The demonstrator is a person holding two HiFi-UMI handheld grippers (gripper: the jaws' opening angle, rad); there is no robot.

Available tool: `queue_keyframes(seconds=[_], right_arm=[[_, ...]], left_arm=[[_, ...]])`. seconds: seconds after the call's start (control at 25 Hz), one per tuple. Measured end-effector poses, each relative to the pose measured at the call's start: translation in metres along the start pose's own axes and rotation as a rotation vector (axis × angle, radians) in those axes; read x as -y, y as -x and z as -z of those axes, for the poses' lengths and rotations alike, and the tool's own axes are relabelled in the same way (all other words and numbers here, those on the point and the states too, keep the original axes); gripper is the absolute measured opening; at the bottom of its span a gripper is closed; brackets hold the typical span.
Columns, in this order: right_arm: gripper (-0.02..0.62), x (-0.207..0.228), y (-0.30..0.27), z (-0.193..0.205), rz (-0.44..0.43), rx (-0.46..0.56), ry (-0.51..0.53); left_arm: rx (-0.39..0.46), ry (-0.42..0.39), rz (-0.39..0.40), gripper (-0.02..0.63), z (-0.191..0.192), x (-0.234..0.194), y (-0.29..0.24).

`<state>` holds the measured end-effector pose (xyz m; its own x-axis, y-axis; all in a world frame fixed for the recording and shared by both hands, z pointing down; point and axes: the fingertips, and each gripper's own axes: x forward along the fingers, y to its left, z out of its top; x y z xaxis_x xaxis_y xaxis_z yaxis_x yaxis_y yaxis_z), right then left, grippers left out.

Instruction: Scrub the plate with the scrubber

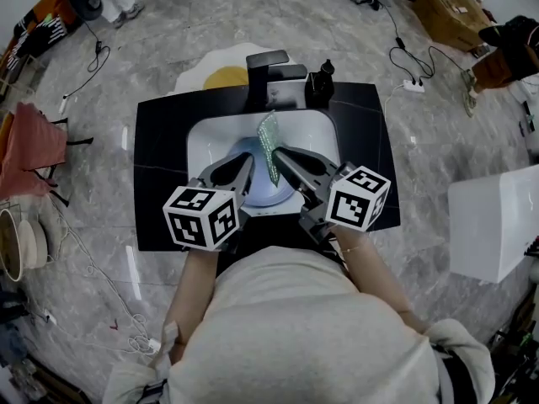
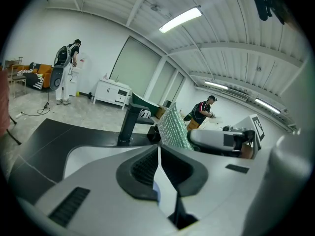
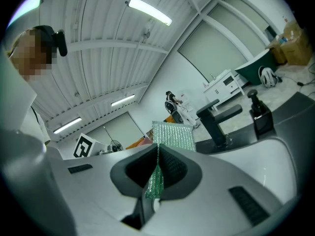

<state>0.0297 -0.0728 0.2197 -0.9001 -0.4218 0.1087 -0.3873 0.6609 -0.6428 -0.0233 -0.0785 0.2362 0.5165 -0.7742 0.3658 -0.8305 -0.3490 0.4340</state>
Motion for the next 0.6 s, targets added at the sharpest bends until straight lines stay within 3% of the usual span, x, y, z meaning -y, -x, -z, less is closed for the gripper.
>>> queue_keyframes(seconds=[0.6], right_arm=[[0.02, 0.0029, 0.0046, 0.0048, 0.009, -0.013, -0.002]], left_arm=[[0.014, 0.035, 0.004, 0.034, 0.0011, -0.0014, 0.0038]])
